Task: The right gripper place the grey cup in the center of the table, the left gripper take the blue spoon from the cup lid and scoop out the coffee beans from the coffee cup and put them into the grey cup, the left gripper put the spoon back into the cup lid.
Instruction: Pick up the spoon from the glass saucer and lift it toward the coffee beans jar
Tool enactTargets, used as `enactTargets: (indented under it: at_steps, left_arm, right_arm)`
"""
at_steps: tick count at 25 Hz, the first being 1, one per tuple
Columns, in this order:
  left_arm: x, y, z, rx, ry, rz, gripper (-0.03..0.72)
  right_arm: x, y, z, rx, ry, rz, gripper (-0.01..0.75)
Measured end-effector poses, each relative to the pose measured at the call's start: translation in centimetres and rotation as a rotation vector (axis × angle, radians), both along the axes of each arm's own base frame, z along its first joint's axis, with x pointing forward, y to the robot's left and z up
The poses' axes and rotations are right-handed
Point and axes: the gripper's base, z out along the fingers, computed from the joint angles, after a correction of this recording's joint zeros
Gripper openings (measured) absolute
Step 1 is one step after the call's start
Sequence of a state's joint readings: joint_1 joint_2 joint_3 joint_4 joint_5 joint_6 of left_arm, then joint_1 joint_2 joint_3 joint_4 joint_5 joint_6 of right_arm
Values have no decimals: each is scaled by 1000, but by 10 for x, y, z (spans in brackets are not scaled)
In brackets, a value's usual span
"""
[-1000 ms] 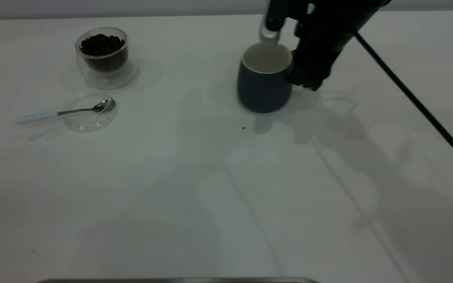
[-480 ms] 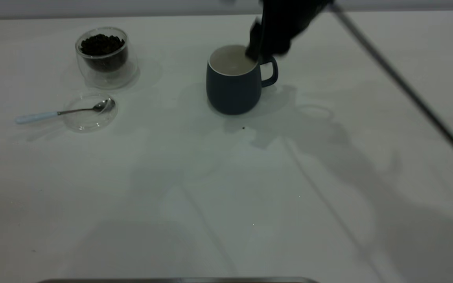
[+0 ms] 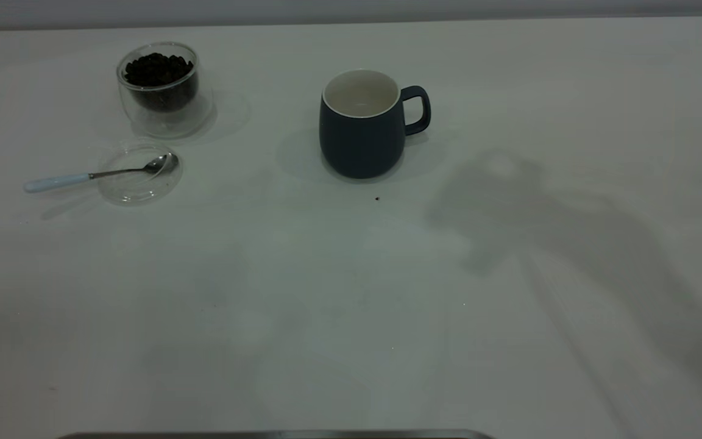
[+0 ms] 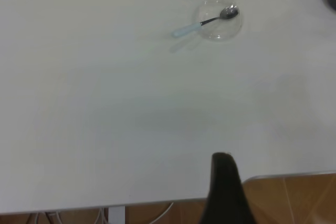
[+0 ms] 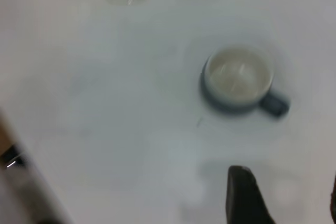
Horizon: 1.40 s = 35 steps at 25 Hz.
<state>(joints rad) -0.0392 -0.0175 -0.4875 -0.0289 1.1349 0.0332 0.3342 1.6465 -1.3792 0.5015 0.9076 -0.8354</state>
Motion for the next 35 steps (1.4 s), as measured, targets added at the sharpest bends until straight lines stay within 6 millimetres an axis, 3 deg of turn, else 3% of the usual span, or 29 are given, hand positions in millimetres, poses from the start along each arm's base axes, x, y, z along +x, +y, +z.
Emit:
enactTargets:
  at_steps: [6,11,19,24,29,35]
  left_arm:
    - [0,0,0,0,0,0,592]
    - [0,0,0,0,0,0,592]
    - [0,0,0,-2,0,1,592]
    - [0,0,0,-1,0,1,592]
    - [0,0,0,-1,0,1,592]
    - [0,0,0,-1,0,1,592]
  right_arm:
    - [-67,-28,55,-51,153,-94,363]
    - [-118,-49,71,-15,138,-207,363]
    - [-216,-86,47,-22,52,-213,363]
    - [-261,-101,27,10,-13,-218,363]
    - [-290,-115,13,43,-110,-278,363]
    - [-309,-124,-6,64,-221,-451,363]
